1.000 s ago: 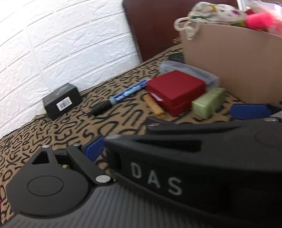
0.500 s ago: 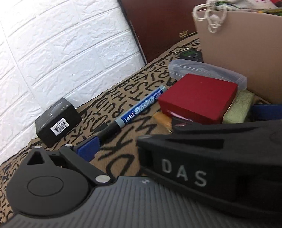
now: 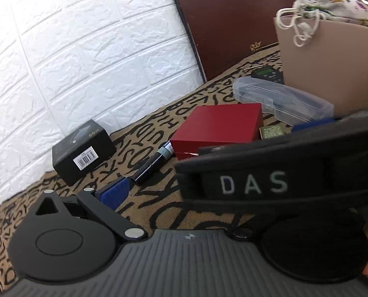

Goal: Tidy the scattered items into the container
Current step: 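Lower the right gripper toward the olive-green tin on the bed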

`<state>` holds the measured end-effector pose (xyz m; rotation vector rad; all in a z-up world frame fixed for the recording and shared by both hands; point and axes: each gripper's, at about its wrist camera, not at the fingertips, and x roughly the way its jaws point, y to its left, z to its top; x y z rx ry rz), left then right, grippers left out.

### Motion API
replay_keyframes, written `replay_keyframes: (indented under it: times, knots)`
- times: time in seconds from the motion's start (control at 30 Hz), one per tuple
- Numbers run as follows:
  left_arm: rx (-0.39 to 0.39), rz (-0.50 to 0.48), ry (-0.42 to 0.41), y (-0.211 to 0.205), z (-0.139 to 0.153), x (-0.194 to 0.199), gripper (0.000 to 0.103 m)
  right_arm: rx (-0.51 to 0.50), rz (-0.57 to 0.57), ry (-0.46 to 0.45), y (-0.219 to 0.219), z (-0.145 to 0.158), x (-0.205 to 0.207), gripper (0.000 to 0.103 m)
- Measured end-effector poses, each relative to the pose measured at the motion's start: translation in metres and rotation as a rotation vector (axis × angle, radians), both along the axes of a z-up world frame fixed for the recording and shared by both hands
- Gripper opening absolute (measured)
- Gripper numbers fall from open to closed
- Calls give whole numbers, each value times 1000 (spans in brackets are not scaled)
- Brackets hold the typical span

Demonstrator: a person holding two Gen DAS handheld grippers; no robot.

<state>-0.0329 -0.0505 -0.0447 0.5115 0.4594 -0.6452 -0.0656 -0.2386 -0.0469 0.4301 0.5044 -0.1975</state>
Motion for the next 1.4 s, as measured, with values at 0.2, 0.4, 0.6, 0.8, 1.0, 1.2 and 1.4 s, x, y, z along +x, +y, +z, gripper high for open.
replay_keyframes:
  times: [0.2, 0.4, 0.6, 0.8, 1.0, 1.2, 1.4]
  knots:
    - [-58, 29, 120, 8, 0, 17, 103, 42, 163, -16, 1, 0, 6, 103]
    - [-76, 40, 152, 25, 0, 20, 103, 111, 335, -52, 9, 1, 10, 103]
    - [-87, 40, 168, 44, 0, 12, 103, 126, 457, -50, 17, 2, 9, 103]
    - [-90, 86, 175, 67, 1, -5, 103, 134, 529, -40, 36, 3, -2, 103]
    - [-81, 131, 157, 98, 1, -40, 103, 140, 585, -35, 66, 3, -31, 103]
    - [-80, 178, 119, 108, 1, -77, 103, 128, 589, -30, 81, 4, -64, 103]
    - [-36, 159, 28, 87, 1, -99, 103, 94, 484, -10, 73, 5, -86, 103]
